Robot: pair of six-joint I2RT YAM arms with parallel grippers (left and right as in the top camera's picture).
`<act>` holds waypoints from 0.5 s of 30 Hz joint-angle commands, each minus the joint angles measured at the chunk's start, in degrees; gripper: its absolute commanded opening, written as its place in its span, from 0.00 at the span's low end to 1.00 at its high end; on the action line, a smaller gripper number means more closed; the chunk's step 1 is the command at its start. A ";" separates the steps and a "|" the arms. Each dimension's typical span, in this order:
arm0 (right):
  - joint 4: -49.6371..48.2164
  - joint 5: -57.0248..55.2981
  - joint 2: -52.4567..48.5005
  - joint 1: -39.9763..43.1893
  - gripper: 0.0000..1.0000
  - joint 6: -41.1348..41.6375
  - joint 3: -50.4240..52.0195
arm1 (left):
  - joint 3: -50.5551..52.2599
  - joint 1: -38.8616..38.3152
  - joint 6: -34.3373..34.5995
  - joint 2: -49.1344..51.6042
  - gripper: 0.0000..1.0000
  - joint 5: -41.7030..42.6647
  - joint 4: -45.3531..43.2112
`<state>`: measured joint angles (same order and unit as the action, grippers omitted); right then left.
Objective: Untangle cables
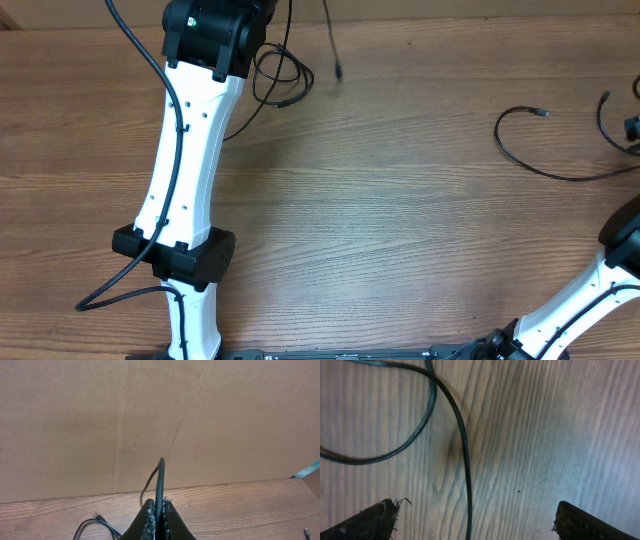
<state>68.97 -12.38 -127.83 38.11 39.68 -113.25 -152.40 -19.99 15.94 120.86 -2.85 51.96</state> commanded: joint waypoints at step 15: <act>-9.51 4.59 -0.35 6.25 0.95 -4.66 8.98 | -1.46 0.15 -1.14 -1.70 0.06 -2.71 -0.15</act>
<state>61.10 -10.50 -127.90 43.00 37.39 -105.51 -152.40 -19.99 15.94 120.86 -4.38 51.96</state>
